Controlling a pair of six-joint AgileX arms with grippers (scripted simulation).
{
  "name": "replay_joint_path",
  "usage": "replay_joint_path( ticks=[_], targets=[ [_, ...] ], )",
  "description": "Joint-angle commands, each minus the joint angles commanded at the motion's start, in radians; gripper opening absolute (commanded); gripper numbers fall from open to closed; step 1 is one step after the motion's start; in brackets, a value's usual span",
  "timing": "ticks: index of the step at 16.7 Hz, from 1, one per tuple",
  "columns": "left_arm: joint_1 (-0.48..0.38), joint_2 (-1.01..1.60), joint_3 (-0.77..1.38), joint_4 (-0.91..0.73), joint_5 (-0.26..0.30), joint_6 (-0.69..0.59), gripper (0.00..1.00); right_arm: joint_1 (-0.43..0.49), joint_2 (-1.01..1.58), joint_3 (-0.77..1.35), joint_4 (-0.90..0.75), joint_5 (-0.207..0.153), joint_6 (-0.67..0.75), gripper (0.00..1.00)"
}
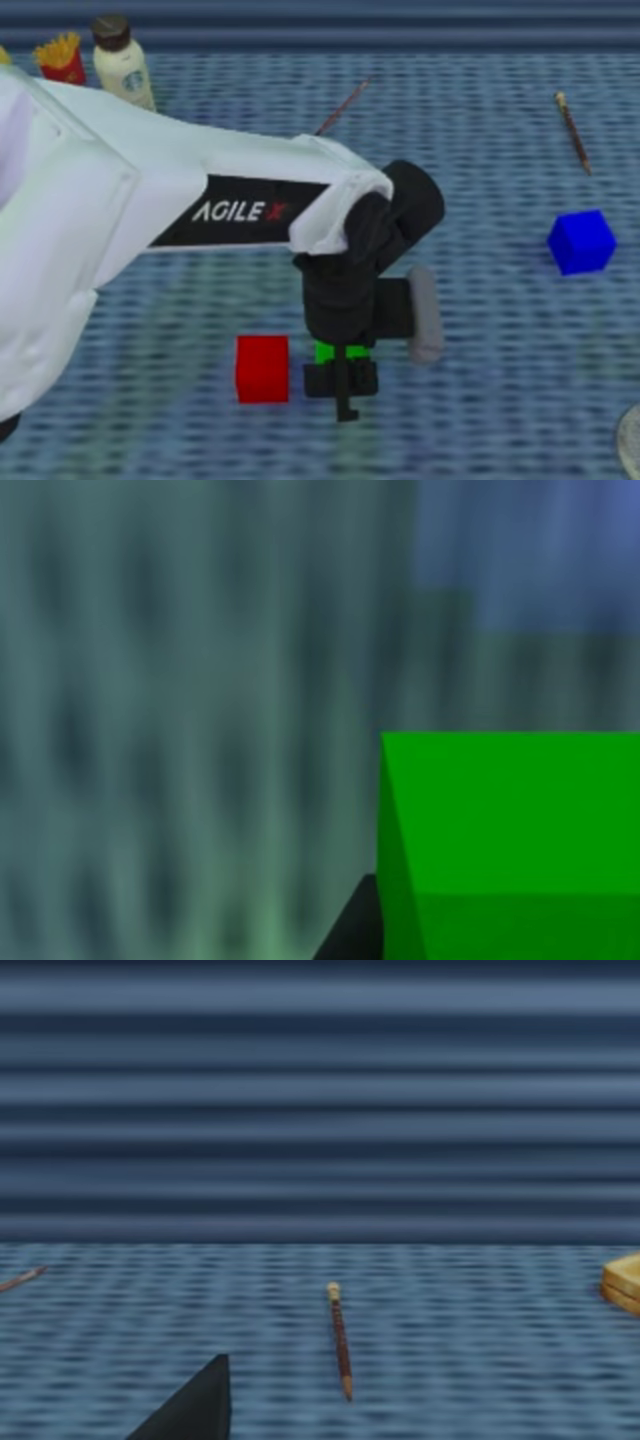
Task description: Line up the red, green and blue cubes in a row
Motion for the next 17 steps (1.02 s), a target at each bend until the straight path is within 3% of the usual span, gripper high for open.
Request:
replay_joint_path(
  ticks=[6,17],
  targets=[
    [0.000,0.000,0.000,0.000,0.000,0.000,0.98,0.000,0.000,0.000,0.000,0.000,0.000,1.00],
    [0.001,-0.006,0.014,-0.018,0.000,0.002,1.00,0.000,0.000,0.000,0.000,0.000,0.000,1.00]
  ],
)
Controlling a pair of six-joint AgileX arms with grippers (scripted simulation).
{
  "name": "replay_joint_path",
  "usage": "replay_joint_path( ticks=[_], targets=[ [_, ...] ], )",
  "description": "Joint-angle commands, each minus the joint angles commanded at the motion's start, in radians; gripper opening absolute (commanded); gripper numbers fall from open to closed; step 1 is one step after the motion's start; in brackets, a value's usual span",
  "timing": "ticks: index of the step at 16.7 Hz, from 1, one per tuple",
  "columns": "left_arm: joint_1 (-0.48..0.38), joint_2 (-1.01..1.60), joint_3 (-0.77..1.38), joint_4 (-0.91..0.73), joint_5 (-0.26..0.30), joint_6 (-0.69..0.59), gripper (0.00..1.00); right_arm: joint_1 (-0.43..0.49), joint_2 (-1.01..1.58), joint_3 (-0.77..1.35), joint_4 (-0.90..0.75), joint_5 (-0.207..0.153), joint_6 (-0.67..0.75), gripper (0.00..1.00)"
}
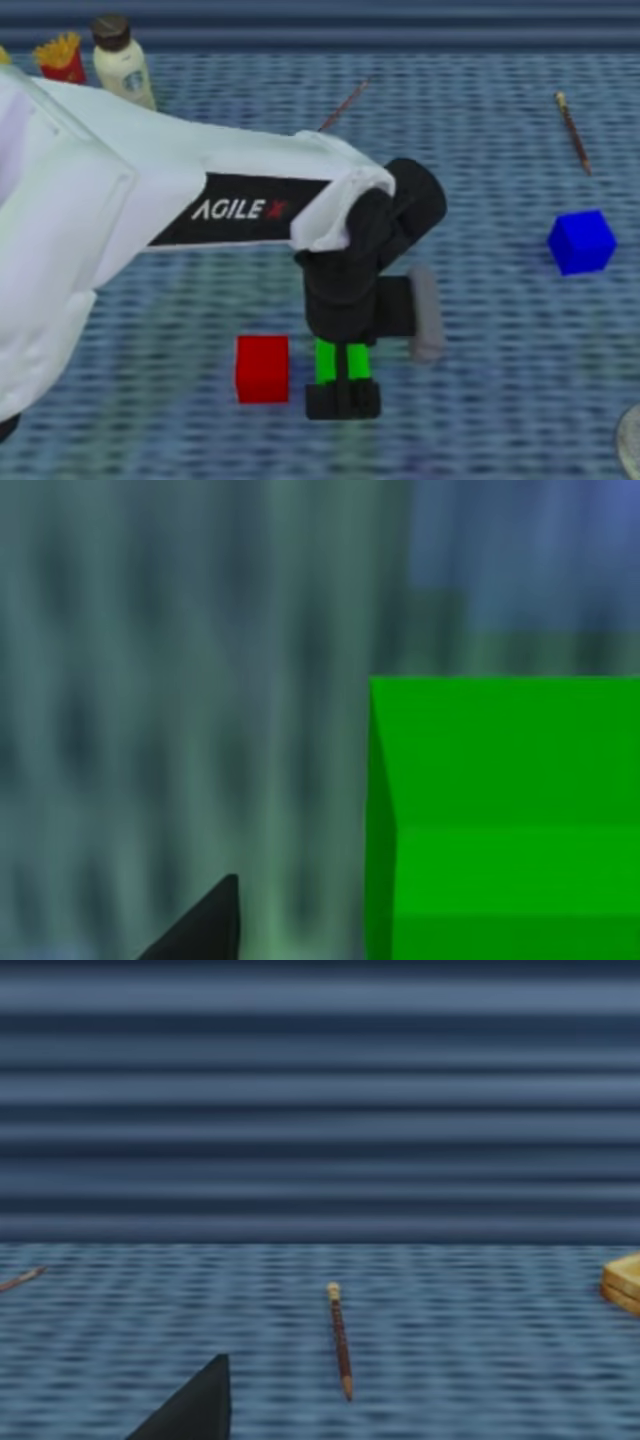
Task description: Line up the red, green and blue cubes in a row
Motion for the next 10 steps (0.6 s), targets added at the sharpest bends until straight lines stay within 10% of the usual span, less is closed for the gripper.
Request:
replay_joint_path(
  ticks=[10],
  targets=[
    [0.020,-0.093,0.128,-0.223,0.000,-0.003,1.00,0.000,0.000,0.000,0.000,0.000,0.000,1.00]
  ],
)
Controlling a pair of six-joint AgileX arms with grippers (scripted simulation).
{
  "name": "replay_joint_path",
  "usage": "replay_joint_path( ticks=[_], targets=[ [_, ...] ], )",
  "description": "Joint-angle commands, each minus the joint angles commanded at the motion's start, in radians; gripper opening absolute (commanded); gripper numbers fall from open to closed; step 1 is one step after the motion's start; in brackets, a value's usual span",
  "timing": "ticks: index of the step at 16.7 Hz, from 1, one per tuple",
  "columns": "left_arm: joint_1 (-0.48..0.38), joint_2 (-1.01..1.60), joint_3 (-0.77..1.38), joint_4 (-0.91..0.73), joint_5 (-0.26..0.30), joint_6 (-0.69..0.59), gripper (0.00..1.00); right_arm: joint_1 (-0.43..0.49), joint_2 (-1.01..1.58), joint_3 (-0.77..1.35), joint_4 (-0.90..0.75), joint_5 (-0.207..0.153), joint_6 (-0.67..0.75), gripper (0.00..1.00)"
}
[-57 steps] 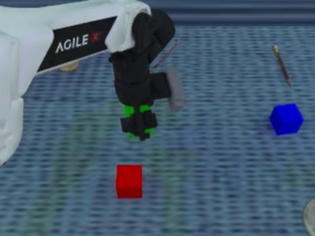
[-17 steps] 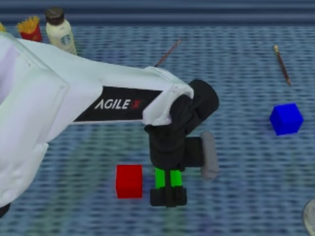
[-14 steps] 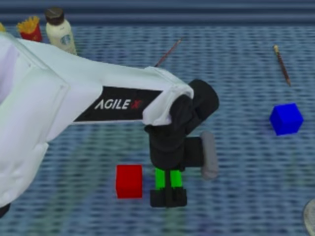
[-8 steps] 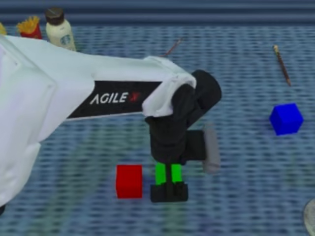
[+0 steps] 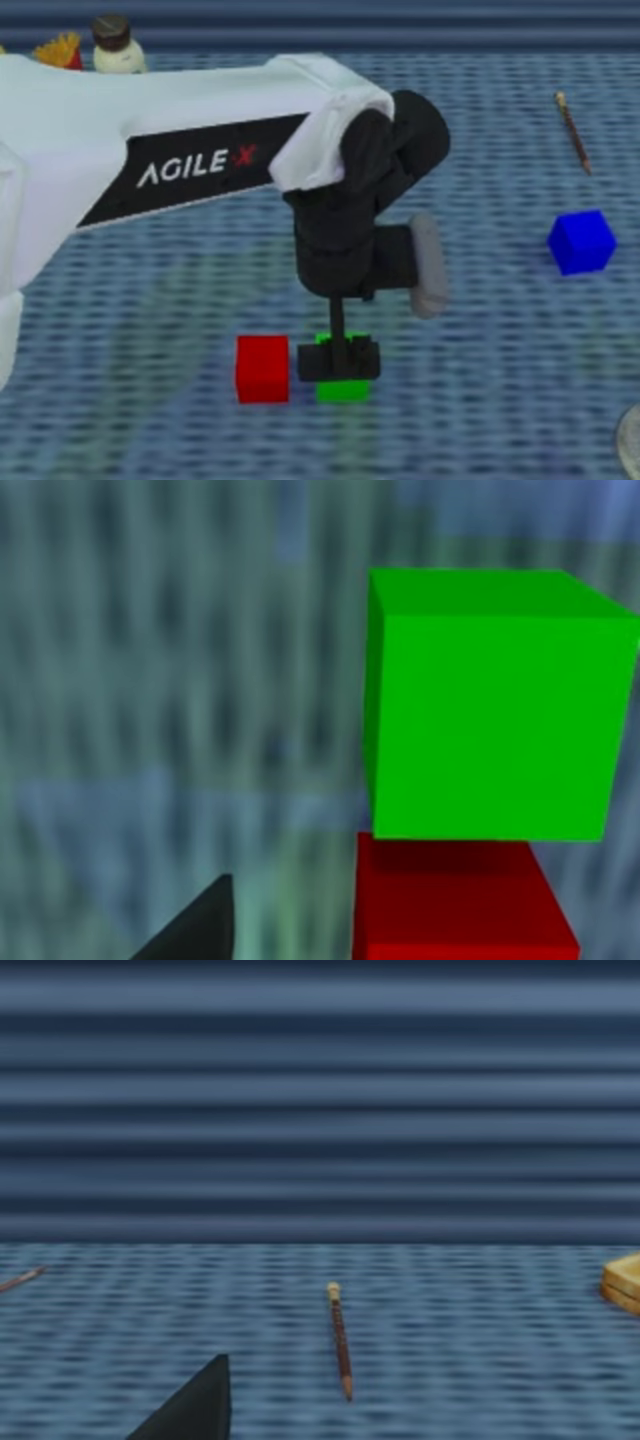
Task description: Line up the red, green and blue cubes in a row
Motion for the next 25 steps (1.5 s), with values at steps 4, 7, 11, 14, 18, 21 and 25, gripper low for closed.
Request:
replay_joint_path(
  ticks=[4,7,11,14,18,21,25],
  targets=[
    [0.012,-0.025,-0.029,0.019,-0.001,-0.011,1.00,0.002,0.030,0.030,-0.017,0.001,0.001,1.00],
    [0.076,-0.149,-0.136,0.087,-0.006,-0.057,1.00,0.010,0.156,0.155,-0.090,0.001,0.000,1.00],
    [0.210,-0.452,-0.375,0.237,-0.013,-0.159,1.00,0.031,0.469,0.432,-0.265,0.000,-0.007,1.00],
    [0.337,-0.764,-0.616,0.384,-0.019,-0.262,1.00,0.051,0.794,0.680,-0.434,-0.001,-0.015,1.00],
    [0.509,-1.206,-0.958,0.592,-0.025,-0.414,1.00,0.076,1.278,1.014,-0.669,0.001,-0.026,1.00],
    [0.620,-1.499,-1.184,0.740,-0.025,-0.520,1.00,0.093,1.614,1.253,-0.830,0.004,-0.032,1.00],
    [0.733,-1.800,-1.412,0.915,-0.020,-0.643,1.00,0.111,1.956,1.527,-1.002,0.005,-0.037,1.00]
  ],
)
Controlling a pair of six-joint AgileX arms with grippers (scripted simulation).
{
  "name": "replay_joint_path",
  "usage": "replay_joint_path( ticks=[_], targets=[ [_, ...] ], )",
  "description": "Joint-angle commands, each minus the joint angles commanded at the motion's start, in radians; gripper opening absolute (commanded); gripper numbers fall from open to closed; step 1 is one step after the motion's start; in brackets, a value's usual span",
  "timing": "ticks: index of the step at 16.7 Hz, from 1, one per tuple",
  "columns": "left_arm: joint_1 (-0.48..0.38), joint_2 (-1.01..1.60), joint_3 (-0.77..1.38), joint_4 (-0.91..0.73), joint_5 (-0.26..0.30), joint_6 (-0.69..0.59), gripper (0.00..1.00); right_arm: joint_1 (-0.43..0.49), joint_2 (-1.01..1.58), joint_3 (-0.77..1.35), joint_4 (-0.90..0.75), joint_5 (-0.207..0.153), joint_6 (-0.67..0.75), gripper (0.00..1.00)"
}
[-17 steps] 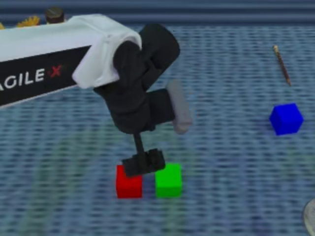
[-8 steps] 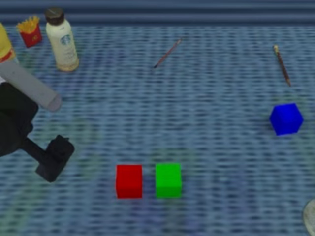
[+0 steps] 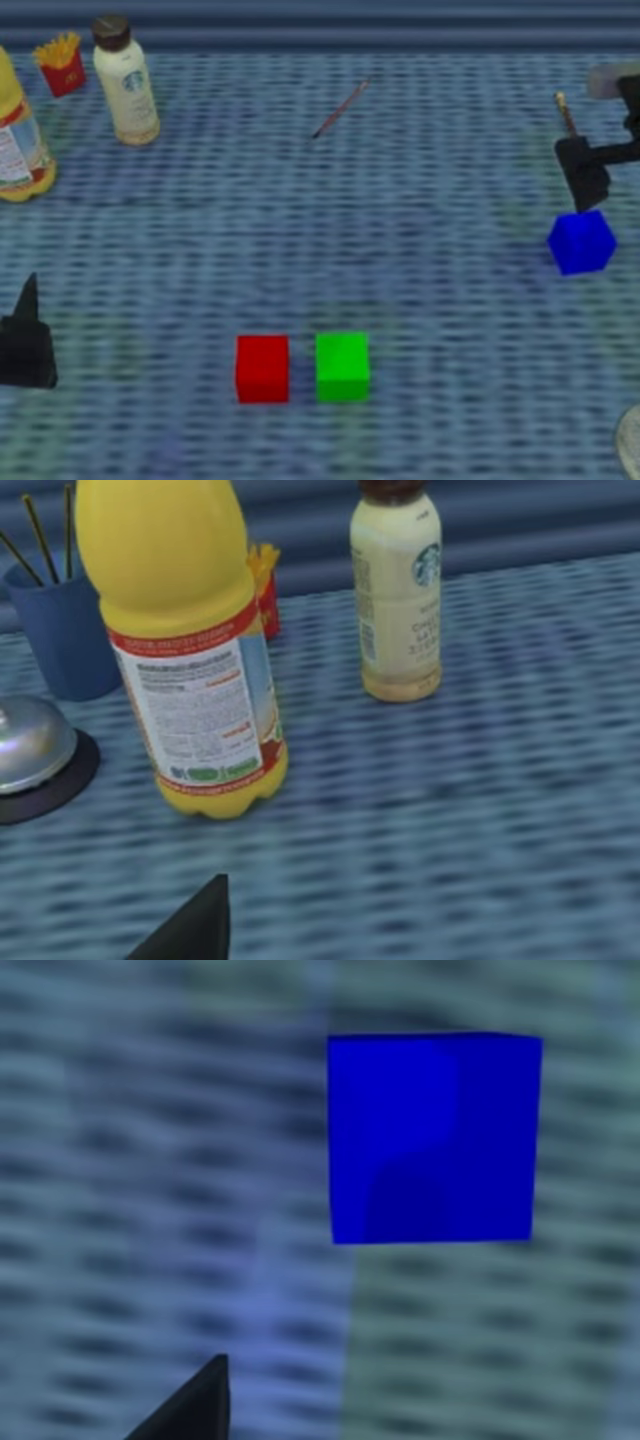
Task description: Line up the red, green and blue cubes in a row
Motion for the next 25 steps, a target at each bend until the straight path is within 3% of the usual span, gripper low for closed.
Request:
replay_joint_path(
  ticks=[5,12,19,24,25],
  targets=[
    [0.076,-0.222,-0.144,0.144,0.009,-0.098,1.00,0.014,0.227,0.215,-0.118,-0.001,-0.004,1.00],
    [0.084,-0.251,-0.158,0.162,0.011,-0.110,1.00,0.010,0.252,0.238,-0.126,-0.001,-0.005,1.00],
    [0.084,-0.251,-0.158,0.162,0.011,-0.110,1.00,0.016,0.340,0.108,0.100,-0.001,-0.003,1.00],
    [0.084,-0.251,-0.158,0.162,0.011,-0.110,1.00,0.017,0.358,0.088,0.130,0.000,-0.002,1.00],
    [0.084,-0.251,-0.158,0.162,0.011,-0.110,1.00,0.017,0.358,0.088,0.130,0.000,-0.002,0.92]
  ],
)
